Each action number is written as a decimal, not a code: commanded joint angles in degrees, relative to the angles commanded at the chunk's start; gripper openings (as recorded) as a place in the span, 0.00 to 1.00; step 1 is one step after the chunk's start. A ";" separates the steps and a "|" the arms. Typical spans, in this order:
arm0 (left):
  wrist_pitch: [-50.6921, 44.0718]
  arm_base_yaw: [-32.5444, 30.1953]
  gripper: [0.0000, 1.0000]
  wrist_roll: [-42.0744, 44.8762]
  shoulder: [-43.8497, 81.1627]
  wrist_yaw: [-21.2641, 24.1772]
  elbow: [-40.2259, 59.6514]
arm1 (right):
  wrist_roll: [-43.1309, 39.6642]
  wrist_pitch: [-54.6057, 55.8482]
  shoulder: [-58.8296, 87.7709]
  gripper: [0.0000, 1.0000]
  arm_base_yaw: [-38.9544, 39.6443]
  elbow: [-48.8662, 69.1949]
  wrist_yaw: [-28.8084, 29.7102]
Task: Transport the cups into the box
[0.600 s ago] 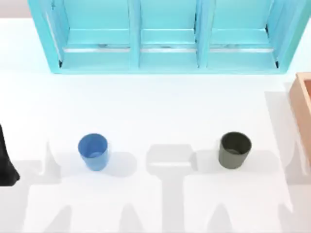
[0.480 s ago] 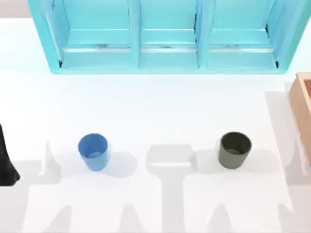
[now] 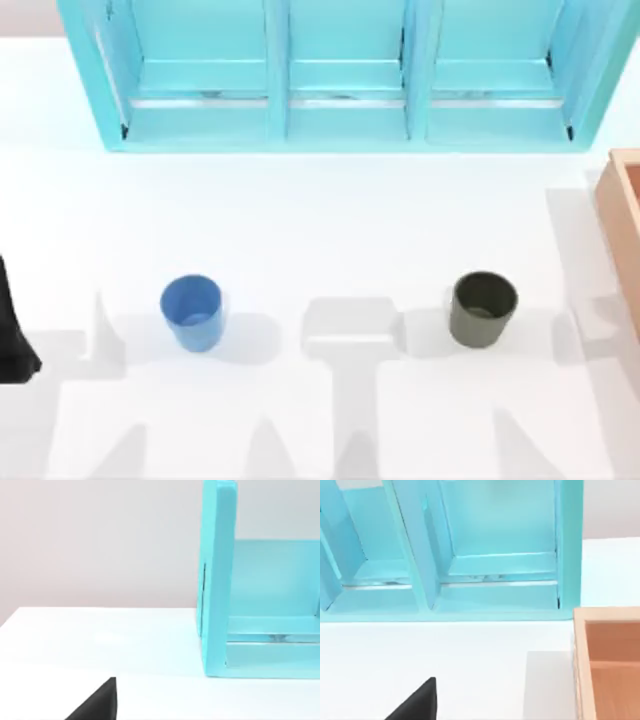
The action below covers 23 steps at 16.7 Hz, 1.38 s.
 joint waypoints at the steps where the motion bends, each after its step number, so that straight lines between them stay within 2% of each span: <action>1: 0.00 0.00 1.00 0.00 0.00 0.00 0.00 | 1.74 -2.89 4.48 1.00 2.02 3.77 0.01; 8: 0.00 0.00 1.00 0.00 0.00 0.00 0.00 | 16.05 -28.39 44.01 1.00 18.57 34.97 1.79; 15: 0.00 0.00 1.00 0.00 0.00 0.00 0.00 | 31.89 -54.27 86.33 1.00 34.78 71.21 6.90; 19: 0.00 0.00 1.00 0.00 0.00 0.00 0.00 | 40.04 -63.80 105.08 1.00 41.89 92.96 10.30; 23: 0.00 0.00 1.00 0.00 0.00 0.00 0.00 | 46.58 -68.42 117.26 1.00 46.88 112.10 13.36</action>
